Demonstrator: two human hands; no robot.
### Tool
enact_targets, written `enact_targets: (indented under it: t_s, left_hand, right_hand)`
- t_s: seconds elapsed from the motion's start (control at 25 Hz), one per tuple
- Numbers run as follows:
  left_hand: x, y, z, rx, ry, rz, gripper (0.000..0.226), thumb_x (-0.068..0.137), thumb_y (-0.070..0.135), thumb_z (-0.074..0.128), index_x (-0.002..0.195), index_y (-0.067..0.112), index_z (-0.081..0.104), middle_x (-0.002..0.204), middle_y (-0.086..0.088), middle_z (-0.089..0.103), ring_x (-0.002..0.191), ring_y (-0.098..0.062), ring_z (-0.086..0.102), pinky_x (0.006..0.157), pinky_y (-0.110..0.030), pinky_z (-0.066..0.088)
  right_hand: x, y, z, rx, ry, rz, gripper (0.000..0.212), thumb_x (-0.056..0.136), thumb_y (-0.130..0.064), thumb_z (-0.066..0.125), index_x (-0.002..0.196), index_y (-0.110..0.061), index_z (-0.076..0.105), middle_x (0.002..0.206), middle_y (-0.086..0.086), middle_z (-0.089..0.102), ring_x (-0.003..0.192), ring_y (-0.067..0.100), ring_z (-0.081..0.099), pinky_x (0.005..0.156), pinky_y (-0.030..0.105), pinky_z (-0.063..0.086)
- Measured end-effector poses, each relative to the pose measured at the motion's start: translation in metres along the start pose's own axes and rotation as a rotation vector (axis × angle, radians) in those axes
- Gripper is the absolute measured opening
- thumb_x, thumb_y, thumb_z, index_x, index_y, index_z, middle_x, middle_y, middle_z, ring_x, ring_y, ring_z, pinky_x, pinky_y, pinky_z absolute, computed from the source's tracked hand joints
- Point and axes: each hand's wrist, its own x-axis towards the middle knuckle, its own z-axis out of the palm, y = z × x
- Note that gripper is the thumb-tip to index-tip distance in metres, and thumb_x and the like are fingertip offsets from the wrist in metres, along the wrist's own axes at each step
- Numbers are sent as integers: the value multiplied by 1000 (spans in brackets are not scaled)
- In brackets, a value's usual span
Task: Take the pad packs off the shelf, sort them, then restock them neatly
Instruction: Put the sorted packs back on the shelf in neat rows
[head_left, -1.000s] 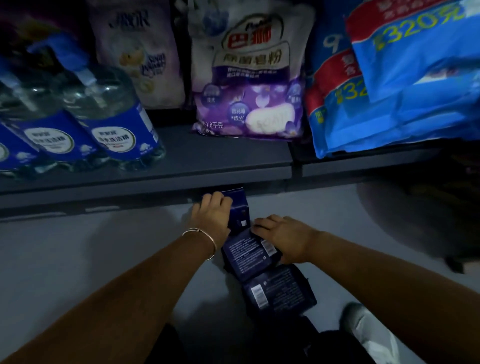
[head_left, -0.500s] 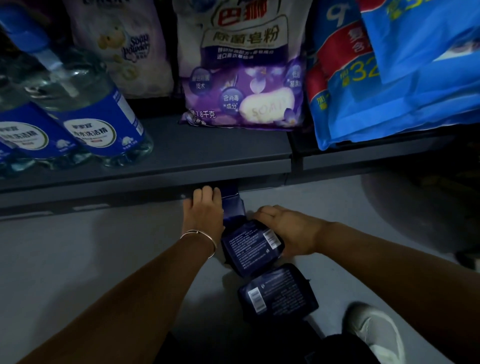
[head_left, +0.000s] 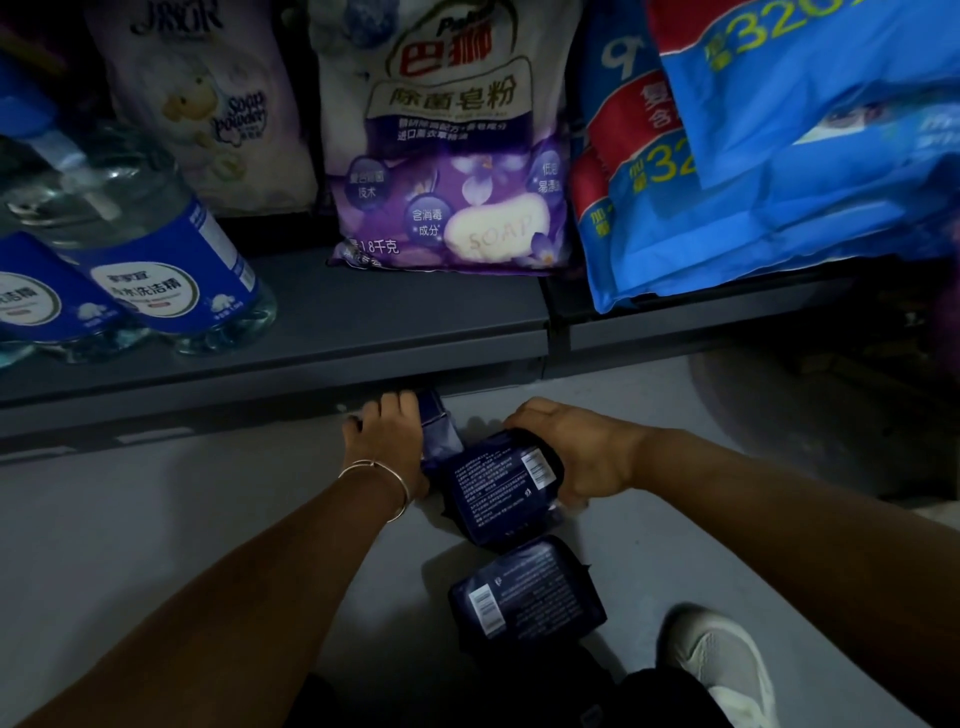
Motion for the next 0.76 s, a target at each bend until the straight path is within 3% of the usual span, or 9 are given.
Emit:
enact_targets:
  t_s: [0.2, 0.32, 0.56, 0.68, 0.76]
  left_hand:
    - [-16, -30, -48, -194, -253, -74, 121, 60, 31, 83, 147, 23, 0, 140, -14, 29, 129, -37, 32, 101, -47, 41]
    - [-36, -51, -90, -349, -280, -70, 119, 60, 29, 82, 146, 32, 0, 138, -17, 34, 120, -37, 45, 96, -44, 46]
    - [-79, -82, -196, -672, -13, -40, 100, 63, 15, 82, 141, 23, 20, 126, -14, 48, 104, -26, 51, 88, -30, 45]
    - [-104, -94, -245, -778, 113, -13, 97, 63, 14, 83, 139, 21, 23, 120, -11, 55, 103, -24, 54, 83, -29, 45]
    - [-118, -102, -272, -817, 156, 3, 94, 65, 17, 83, 138, 23, 24, 115, -8, 55, 101, -24, 56, 80, -29, 46]
  right_hand:
    - [-14, -25, -40, 106, 3, 65, 83, 62, -9, 83, 136, -16, 43, 124, 2, 45, 114, 18, 49, 98, 32, 45]
    - [-34, -57, -73, 275, 34, 99, 86, 61, -4, 82, 137, -18, 44, 127, 0, 49, 115, 17, 51, 97, 31, 48]
    - [-89, -126, -142, 553, 223, 30, 89, 35, -26, 81, 121, -23, 57, 118, 11, 64, 110, 24, 61, 98, 38, 49]
    - [-121, -160, -172, 726, 265, -46, 60, 59, 1, 77, 113, -16, 61, 117, 21, 64, 102, 28, 63, 91, 37, 50]
    - [-139, -178, -190, 763, 301, -88, 58, 61, 2, 73, 115, -14, 61, 113, 16, 65, 95, 24, 64, 80, 32, 53]
